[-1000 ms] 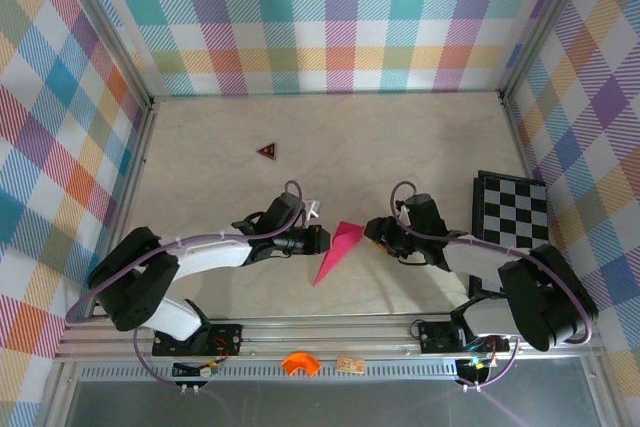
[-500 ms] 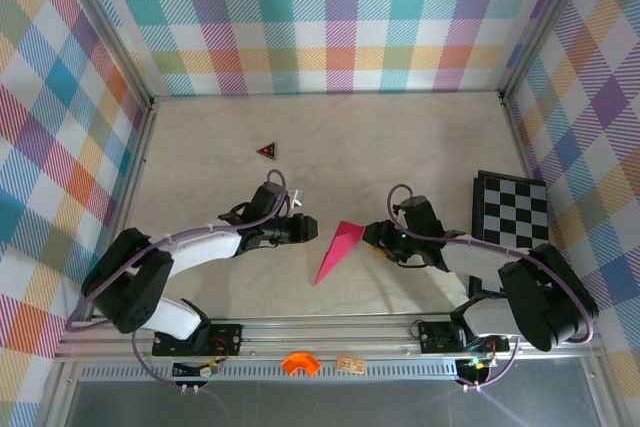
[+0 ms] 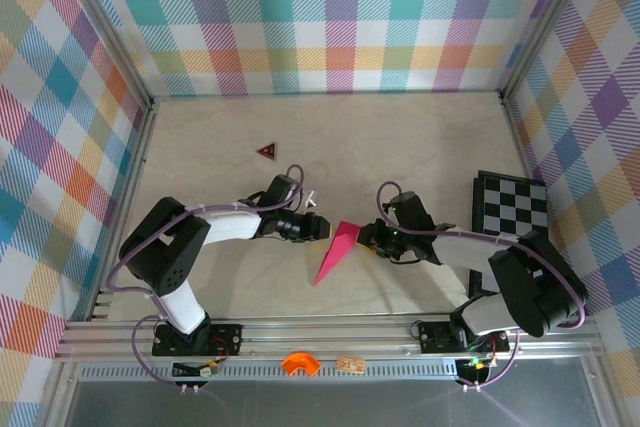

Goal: Fold a paper plane with a square sheet of paper (pick it up from the middle)

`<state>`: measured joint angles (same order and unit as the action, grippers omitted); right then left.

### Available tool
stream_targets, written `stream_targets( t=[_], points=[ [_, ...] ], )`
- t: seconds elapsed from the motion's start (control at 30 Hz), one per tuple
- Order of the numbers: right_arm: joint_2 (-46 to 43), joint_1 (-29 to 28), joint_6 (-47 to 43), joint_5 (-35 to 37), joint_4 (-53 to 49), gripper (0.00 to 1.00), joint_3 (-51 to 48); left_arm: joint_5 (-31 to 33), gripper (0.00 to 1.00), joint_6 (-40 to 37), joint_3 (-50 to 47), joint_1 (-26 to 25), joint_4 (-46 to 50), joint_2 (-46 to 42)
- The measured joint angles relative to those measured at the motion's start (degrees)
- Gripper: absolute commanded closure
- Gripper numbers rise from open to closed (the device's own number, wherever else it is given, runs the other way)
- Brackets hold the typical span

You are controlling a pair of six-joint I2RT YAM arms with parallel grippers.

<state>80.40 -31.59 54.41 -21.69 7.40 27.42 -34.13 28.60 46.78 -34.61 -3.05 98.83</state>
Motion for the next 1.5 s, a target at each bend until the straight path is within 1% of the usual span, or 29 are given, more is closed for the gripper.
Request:
stream_targets(
  t=[0.07,0.23,0.3,0.57,0.73,0.97,1.27,1.37,1.5],
  points=[
    [1.01,-0.22,0.00,-0.02,-0.09,0.78,0.72,-1.18,0.67,-0.17,1.05,0.04,-0.07,1.29],
    [3.26,-0.87,-0.39,0.02,-1.01,0.82,1.92,-2.27,0.76,-1.03,1.40,0.07,0.07,2.78],
    [4.20,-1.03,-0.57,0.13,-1.57,0.82,2.60,-2.25,0.78,-1.27,1.51,0.07,0.15,3.26],
    [5.42,-1.14,-0.87,0.24,-2.38,0.83,3.13,-2.64,0.74,-1.77,4.42,0.15,0.74,6.25],
    [5.68,-1.14,-0.87,0.24,-2.36,0.83,3.13,-5.11,0.74,-2.34,5.68,0.63,1.62,7.74],
    [6.60,-1.14,-0.90,0.24,-2.38,0.83,3.15,-8.00,0.71,-2.56,5.90,1.01,1.40,8.37],
    [6.91,-1.14,-1.11,0.22,-3.21,0.83,3.72,-11.93,0.72,-2.71,6.10,1.16,0.07,9.51],
    [6.95,-1.14,-1.14,0.20,-3.21,0.83,3.76,-13.40,0.75,-2.71,6.08,1.03,-0.13,9.51],
    [7.06,-1.11,-1.27,0.17,-3.21,0.83,3.78,-15.23,0.74,-2.75,6.05,1.01,-0.31,9.51]
  ],
)
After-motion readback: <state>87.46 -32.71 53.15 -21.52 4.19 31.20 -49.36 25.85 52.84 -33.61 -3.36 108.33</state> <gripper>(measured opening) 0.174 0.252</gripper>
